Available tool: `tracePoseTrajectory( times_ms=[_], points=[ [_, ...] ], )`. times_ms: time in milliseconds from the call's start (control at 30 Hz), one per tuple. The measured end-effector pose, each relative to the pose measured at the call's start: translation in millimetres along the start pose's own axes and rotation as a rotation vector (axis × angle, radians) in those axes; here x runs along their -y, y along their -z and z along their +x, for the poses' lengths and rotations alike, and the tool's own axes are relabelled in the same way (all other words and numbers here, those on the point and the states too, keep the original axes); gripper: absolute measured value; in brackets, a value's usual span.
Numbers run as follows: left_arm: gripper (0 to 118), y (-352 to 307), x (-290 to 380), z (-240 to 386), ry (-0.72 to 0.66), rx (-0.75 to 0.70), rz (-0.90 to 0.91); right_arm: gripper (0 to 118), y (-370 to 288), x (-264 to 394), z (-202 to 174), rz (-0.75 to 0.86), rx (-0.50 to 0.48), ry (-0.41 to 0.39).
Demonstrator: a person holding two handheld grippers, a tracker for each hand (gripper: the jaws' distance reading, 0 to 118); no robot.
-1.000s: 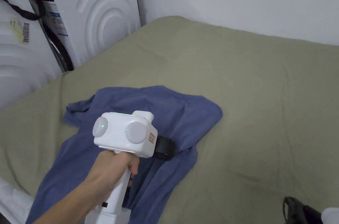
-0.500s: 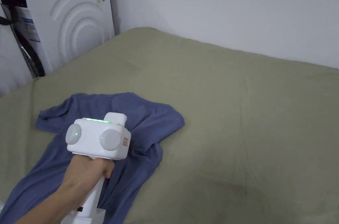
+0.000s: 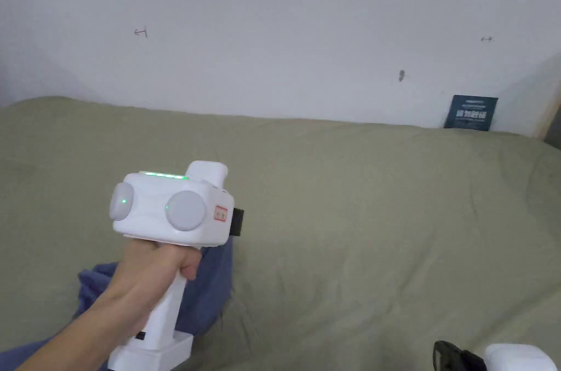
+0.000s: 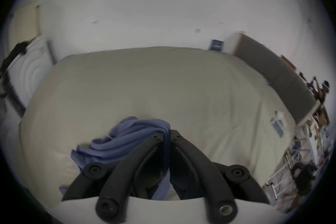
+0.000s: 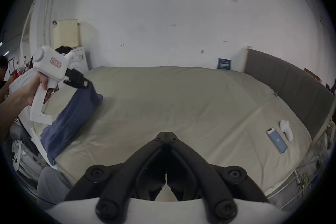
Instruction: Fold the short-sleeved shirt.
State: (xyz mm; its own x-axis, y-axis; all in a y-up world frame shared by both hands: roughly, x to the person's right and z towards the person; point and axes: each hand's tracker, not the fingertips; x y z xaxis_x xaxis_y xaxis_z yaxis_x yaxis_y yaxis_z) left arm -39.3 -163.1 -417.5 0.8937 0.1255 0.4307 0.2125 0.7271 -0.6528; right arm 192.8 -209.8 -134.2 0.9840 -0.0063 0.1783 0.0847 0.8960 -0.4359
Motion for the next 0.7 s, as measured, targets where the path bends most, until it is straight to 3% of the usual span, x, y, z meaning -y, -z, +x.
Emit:
tracePoseTrajectory(
  times_ms=[267, 400, 433, 467, 500, 533, 567, 700],
  points=[
    [4, 83, 7, 150, 0.132, 0.297, -0.103, 2, -2, 5, 44, -0.007, 0.091, 0.06],
    [4, 147, 49, 166, 0.127, 0.294, -0.266, 2, 8, 12, 56, -0.028, 0.107, 0.078],
    [9, 158, 61, 168, 0.109, 0.262, -0.302, 2, 10, 14, 58, -0.035, 0.11, 0.081],
    [38, 169, 69, 164, 0.106, 0.248, -0.329, 2, 13, 15, 59, -0.047, 0.111, 0.083],
    [80, 173, 75, 159, 0.106, 0.243, -0.315, 2, 16, 17, 60, -0.055, 0.106, 0.084],
    [112, 173, 78, 154, 0.104, 0.228, -0.31, 2, 17, 18, 60, -0.061, 0.105, 0.084],
    [118, 167, 82, 153, 0.102, 0.213, -0.292, 2, 18, 19, 60, -0.062, 0.105, 0.084],
    [118, 116, 78, 124, 0.081, 0.149, -0.17, 2, 15, 16, 57, -0.056, 0.093, 0.089]
  ],
)
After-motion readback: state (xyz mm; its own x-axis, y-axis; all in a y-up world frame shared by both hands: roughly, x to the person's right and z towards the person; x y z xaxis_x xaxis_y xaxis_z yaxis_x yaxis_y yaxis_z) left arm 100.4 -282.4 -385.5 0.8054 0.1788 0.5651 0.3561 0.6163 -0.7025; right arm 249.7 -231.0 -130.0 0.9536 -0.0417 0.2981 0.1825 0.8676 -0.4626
